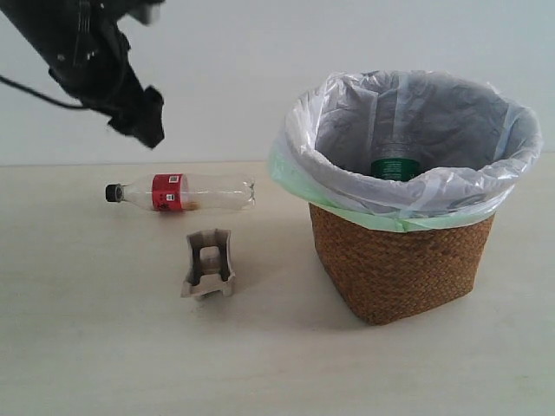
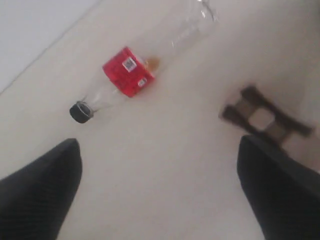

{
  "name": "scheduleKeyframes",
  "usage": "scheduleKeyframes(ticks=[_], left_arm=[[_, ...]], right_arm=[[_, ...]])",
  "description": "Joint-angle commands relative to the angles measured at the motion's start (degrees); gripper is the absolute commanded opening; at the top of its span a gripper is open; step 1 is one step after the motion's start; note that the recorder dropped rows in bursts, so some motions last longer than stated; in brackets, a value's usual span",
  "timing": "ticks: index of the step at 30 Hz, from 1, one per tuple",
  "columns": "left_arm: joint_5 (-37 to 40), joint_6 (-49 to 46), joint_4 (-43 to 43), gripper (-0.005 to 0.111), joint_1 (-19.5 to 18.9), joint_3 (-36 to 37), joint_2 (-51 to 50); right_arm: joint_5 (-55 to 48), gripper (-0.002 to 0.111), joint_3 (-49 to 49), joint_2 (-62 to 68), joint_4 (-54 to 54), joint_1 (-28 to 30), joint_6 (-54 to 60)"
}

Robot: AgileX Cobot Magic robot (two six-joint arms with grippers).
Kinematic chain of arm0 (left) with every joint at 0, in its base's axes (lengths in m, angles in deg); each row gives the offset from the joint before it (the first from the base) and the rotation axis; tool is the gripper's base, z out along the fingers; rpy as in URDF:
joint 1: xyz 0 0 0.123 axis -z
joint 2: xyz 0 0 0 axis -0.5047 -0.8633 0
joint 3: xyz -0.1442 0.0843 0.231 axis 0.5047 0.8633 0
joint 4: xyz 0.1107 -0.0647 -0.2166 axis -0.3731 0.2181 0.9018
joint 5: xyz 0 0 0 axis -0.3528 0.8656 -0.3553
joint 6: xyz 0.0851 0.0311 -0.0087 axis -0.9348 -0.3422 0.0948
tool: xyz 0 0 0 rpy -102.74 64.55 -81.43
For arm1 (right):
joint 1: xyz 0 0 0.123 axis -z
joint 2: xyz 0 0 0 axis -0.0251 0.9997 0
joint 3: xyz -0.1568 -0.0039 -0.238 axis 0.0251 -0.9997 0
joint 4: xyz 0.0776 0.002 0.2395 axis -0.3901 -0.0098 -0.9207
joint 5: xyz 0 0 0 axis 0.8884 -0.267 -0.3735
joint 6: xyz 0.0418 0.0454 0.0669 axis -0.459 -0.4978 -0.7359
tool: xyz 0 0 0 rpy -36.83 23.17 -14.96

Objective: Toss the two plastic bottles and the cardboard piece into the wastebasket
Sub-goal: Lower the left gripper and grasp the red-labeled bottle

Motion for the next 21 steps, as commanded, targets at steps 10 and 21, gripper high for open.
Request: scheduleKeyframes(ticks=[10,21], left_arm=[[-10.4,-31.0,-9.8,0.078,-0.7,5.0,-11.8],[-26.2,-41.2,-0.4,0.078,-8.0,5.0,-18.5]], right_arm=[[0.5,0.0,0.0,-0.3,0.1,0.3,0.0],[0.5,0.0,0.0,-0.3,0.1,0.3,0.0]])
